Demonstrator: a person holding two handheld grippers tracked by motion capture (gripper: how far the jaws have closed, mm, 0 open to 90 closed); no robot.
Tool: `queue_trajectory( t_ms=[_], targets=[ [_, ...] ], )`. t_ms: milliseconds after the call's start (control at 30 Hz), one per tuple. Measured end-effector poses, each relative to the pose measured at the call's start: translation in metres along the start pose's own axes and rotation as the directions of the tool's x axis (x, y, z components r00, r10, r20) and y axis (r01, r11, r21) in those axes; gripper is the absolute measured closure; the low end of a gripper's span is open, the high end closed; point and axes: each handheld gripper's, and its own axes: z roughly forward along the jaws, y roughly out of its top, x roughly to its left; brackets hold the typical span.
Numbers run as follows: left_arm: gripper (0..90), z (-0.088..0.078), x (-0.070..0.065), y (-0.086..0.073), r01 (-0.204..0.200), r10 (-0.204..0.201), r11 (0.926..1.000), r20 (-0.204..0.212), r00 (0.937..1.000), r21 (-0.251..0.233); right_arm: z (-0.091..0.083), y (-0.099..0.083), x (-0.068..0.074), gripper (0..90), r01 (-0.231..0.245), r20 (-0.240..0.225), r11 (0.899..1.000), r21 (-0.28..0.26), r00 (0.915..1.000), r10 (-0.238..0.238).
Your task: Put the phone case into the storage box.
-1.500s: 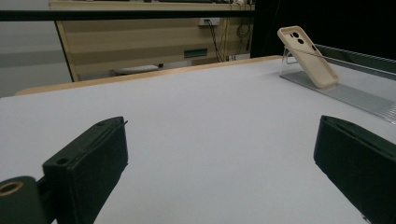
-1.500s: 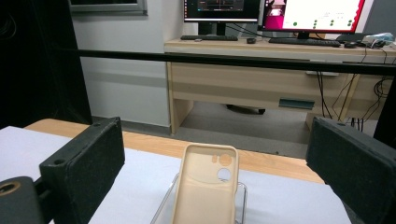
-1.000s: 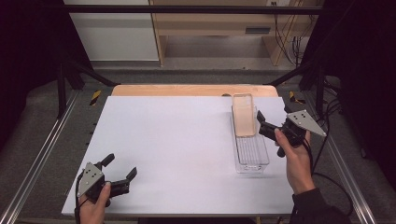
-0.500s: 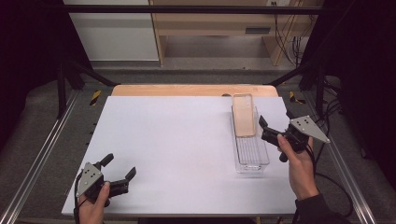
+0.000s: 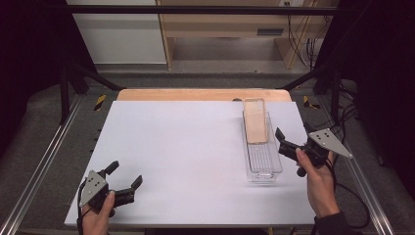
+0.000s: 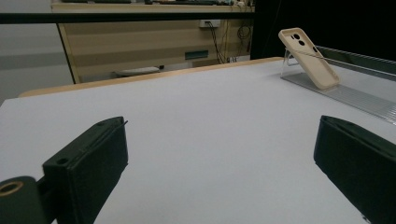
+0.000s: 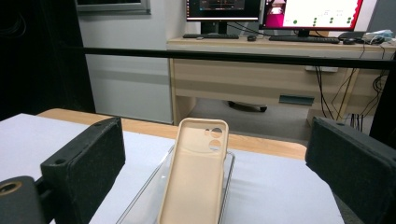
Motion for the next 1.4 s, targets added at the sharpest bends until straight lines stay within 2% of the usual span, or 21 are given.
queue_trajectory(
  t_ms=[333,767,1400],
  targets=[
    [2.7,0.000,0.000,0.000,-0.006,0.006,1.0000,0.003,1.0000,-0.004,-0.011,-0.009,-0.002,5.0,0.006,-0.023,1.000,-0.008,0.9997,-0.006],
    [2.7,0.000,-0.001,0.000,-0.014,0.014,0.9999,0.007,0.9999,-0.004,-0.027,-0.026,-0.006,5.0,0.006,-0.027,1.000,-0.017,0.9996,-0.006],
    [2.7,0.000,-0.002,0.000,-0.020,0.020,0.9998,0.012,0.9997,-0.008,-0.047,-0.046,0.005,5.0,0.040,-0.084,0.999,-0.009,0.9956,-0.041]
  ],
)
